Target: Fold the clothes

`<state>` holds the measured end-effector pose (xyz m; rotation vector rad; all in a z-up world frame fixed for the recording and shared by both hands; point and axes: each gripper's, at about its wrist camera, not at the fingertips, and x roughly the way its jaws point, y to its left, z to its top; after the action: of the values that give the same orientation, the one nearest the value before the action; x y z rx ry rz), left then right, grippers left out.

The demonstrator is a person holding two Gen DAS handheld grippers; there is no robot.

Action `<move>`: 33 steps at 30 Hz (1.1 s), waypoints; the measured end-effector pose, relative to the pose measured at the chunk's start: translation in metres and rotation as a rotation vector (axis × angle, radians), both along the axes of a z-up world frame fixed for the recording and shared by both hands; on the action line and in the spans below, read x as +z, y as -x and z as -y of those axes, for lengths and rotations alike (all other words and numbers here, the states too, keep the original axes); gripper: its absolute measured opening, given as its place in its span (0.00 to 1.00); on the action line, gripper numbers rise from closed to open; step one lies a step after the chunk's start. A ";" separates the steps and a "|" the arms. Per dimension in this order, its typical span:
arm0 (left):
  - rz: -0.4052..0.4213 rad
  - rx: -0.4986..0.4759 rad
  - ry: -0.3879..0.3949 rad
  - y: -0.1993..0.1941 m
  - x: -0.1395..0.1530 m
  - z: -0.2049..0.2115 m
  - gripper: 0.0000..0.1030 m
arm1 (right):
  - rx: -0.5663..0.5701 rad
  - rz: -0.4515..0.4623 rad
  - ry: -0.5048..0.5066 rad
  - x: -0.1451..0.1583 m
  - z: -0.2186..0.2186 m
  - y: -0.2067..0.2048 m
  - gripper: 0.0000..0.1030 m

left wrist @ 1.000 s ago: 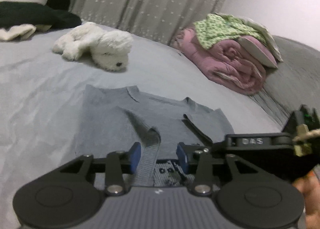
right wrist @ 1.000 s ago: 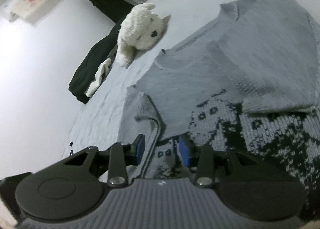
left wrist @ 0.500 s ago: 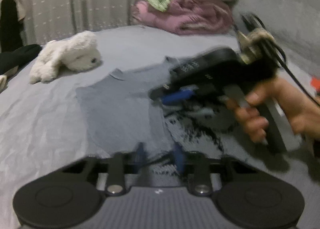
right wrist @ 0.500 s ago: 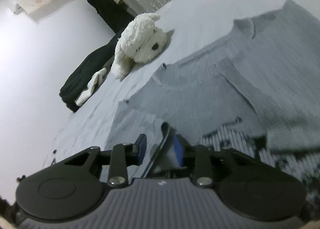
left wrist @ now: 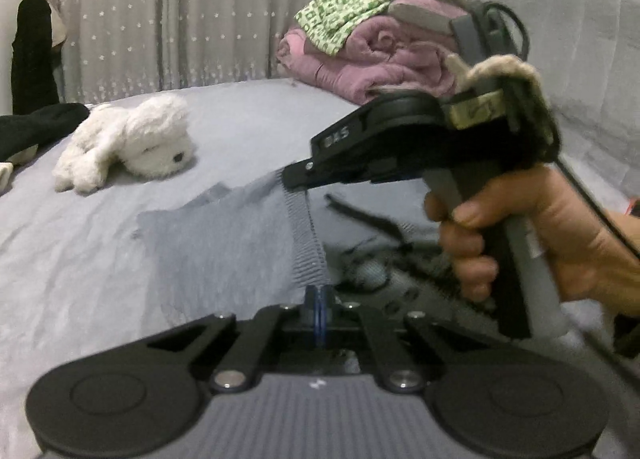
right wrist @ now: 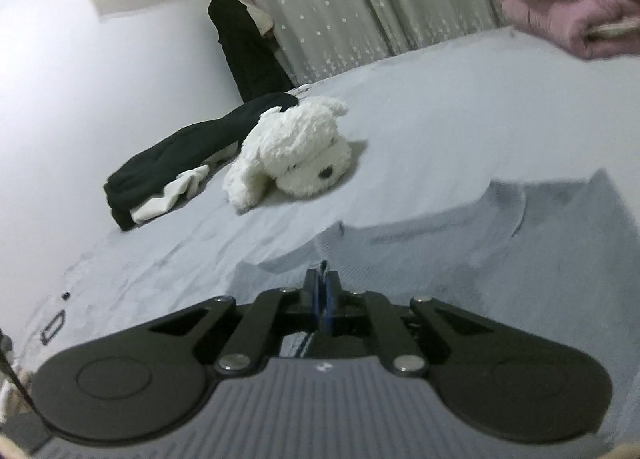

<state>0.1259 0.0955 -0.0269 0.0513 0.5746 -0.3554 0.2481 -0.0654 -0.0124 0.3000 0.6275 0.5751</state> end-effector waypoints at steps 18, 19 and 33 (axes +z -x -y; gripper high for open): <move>-0.122 -0.049 -0.033 -0.004 -0.013 0.019 0.33 | -0.062 -0.068 0.156 -0.034 0.016 -0.029 0.14; -0.125 -0.041 -0.039 -0.001 -0.011 0.019 0.34 | -0.068 -0.077 0.126 -0.031 0.020 -0.026 0.15; -0.212 0.095 -0.091 0.079 0.001 -0.010 0.34 | -0.035 -0.168 -0.019 0.006 0.058 0.082 0.36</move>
<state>0.0471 0.1052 -0.0263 0.0746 0.7998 -0.2436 0.1662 -0.1236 -0.0067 0.3786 0.7774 0.5259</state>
